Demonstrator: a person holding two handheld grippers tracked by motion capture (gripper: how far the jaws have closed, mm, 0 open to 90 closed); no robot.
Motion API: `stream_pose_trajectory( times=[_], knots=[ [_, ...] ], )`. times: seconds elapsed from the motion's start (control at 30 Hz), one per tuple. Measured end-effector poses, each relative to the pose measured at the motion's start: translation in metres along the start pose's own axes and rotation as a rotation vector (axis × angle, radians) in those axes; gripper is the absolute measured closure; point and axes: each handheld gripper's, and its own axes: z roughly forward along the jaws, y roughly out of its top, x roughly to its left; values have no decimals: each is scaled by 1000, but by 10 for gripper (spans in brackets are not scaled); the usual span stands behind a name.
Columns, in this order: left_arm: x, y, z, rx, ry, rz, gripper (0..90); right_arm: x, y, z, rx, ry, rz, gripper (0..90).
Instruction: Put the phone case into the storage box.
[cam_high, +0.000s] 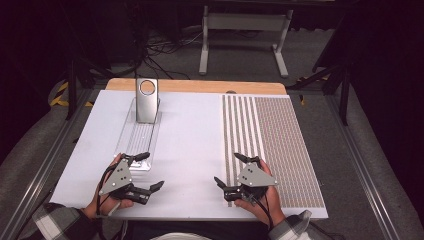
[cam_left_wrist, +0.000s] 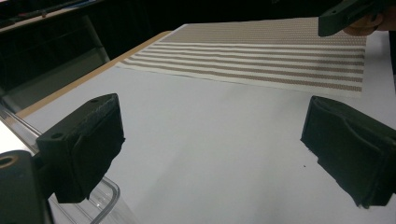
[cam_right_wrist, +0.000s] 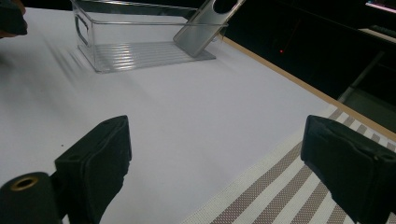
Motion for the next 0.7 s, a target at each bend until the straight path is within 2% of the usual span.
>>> stream_pose_trajectory(
  times=[0.7],
  knots=[
    [2, 0, 2, 0, 2, -8, 65, -3, -2, 2, 15, 4, 6, 87]
  ],
)
